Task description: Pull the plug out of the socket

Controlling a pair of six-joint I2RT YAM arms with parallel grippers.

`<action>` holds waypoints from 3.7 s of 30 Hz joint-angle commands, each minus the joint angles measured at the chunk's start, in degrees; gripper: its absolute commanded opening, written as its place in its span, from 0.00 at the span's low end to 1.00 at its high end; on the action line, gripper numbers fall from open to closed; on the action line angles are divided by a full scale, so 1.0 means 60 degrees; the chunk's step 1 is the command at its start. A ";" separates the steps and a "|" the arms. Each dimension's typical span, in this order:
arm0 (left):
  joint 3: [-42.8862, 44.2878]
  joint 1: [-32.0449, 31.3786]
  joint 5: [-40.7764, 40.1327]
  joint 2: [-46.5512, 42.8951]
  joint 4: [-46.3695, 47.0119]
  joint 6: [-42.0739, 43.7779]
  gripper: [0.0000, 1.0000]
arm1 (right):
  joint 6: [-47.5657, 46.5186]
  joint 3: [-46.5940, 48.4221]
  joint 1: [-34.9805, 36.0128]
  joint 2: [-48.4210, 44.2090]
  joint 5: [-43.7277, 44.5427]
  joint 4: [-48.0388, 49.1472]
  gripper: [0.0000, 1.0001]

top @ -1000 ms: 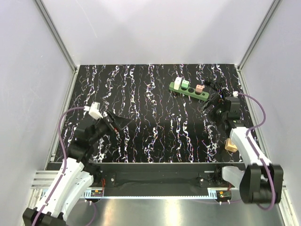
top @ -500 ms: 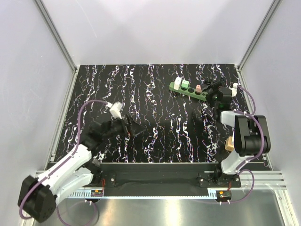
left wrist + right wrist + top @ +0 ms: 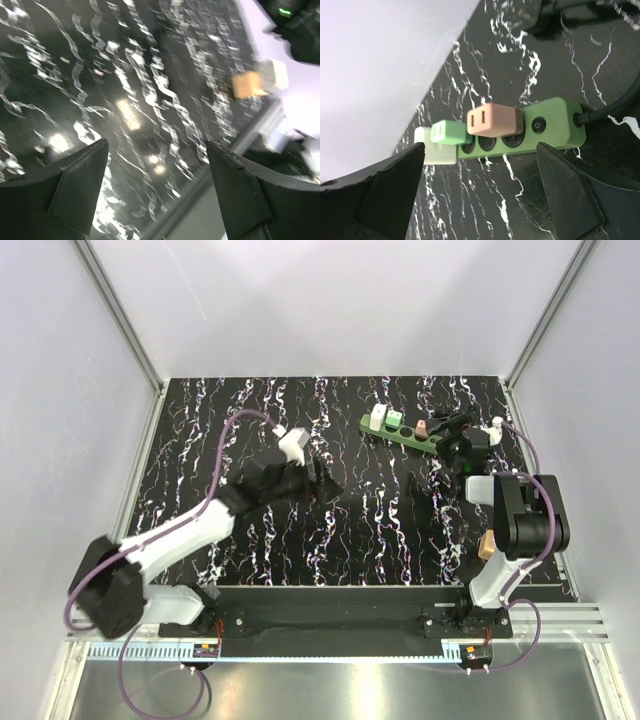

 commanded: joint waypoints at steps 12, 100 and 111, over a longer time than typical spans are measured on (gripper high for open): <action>0.7507 0.0665 -0.1120 0.6096 0.0227 0.2640 0.83 | -0.1625 0.1806 -0.0068 -0.0343 -0.0689 -0.1579 1.00; 1.2361 0.0256 -0.1836 1.2106 0.0932 0.1322 0.61 | 0.0572 0.1881 -0.1870 0.3275 -0.3926 0.2331 1.00; 1.2551 0.0109 -0.2672 1.2120 0.0155 0.0883 0.49 | 0.0659 0.1882 -0.1885 0.3349 -0.4029 0.2477 1.00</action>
